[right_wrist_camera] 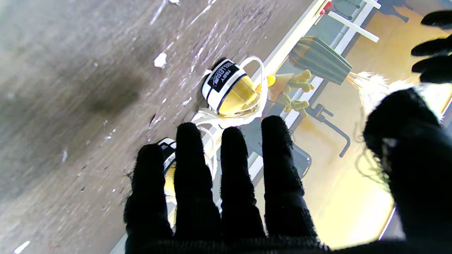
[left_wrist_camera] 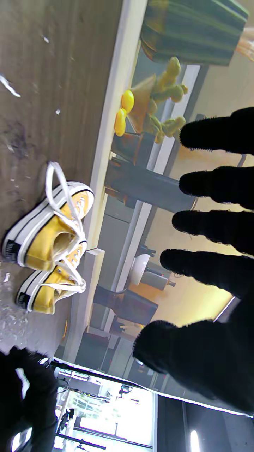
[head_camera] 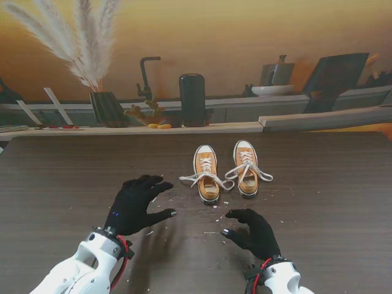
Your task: Tie the shoelaces into a bow on the shoes
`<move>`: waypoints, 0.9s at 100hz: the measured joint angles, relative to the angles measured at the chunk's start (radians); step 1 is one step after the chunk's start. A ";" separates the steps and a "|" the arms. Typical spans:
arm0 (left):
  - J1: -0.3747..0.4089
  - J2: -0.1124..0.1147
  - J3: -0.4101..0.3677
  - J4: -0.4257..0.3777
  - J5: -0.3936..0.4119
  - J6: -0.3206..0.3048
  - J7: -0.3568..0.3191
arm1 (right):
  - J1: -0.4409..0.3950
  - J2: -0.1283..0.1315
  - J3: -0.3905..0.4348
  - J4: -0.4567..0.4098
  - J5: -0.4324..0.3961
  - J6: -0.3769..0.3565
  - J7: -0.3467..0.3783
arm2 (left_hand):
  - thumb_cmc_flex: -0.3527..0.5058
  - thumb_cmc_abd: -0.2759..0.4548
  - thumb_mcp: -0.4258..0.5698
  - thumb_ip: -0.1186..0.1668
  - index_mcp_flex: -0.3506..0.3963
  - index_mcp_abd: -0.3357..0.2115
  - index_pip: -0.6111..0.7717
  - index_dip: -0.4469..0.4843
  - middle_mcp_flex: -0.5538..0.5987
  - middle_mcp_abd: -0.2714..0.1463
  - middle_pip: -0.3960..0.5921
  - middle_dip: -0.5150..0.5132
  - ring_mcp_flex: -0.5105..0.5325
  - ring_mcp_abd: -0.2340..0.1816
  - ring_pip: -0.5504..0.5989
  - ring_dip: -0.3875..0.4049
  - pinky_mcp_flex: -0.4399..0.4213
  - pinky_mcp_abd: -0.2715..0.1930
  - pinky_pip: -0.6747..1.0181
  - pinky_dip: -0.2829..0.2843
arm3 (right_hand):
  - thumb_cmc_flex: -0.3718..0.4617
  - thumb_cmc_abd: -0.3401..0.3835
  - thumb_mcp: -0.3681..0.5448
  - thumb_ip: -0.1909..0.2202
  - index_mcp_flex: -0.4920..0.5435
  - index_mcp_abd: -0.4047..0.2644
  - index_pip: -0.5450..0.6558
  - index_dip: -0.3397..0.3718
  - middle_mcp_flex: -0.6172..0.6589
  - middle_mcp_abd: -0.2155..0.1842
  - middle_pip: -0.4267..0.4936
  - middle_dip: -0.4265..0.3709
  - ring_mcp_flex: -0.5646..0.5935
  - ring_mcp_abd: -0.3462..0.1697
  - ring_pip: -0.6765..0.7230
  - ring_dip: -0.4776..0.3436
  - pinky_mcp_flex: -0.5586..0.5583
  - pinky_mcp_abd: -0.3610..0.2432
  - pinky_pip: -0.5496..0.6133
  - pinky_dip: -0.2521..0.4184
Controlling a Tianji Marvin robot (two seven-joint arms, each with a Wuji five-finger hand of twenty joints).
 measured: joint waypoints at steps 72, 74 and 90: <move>0.097 -0.037 0.075 0.256 -0.134 -0.231 0.373 | -0.058 0.037 0.080 -0.036 -0.126 -0.039 0.081 | 0.000 0.015 -0.009 0.000 -0.043 0.002 -0.063 -0.085 -0.051 0.000 -0.086 -0.116 -0.069 0.000 -0.130 -0.157 -0.020 0.026 -0.407 -0.078 | 0.012 0.082 -0.177 0.039 -0.077 -0.116 -0.070 -0.038 -0.081 -0.087 -0.224 -0.111 -0.169 -0.123 -0.199 -0.158 -0.117 -0.132 -0.154 -0.186; 0.090 -0.039 0.082 0.266 -0.139 -0.234 0.380 | -0.058 0.038 0.081 -0.036 -0.127 -0.042 0.083 | 0.000 0.015 -0.009 0.000 -0.043 0.002 -0.063 -0.090 -0.052 0.000 -0.086 -0.116 -0.069 0.000 -0.130 -0.157 -0.027 0.026 -0.411 -0.078 | 0.012 0.084 -0.195 0.039 -0.078 -0.116 -0.070 -0.039 -0.083 -0.087 -0.224 -0.111 -0.175 -0.124 -0.199 -0.159 -0.117 -0.135 -0.155 -0.187; 0.065 -0.051 0.088 0.288 -0.170 -0.256 0.342 | -0.060 0.043 0.082 -0.034 -0.128 -0.057 0.088 | 0.000 0.041 -0.009 0.000 -0.043 0.003 -0.065 -0.091 -0.061 0.000 -0.086 -0.116 -0.069 0.000 -0.131 -0.157 -0.029 0.026 -0.422 -0.078 | 0.012 0.088 -0.215 0.039 -0.095 -0.126 -0.075 -0.039 -0.090 -0.089 -0.224 -0.111 -0.177 -0.124 -0.206 -0.159 -0.119 -0.136 -0.160 -0.188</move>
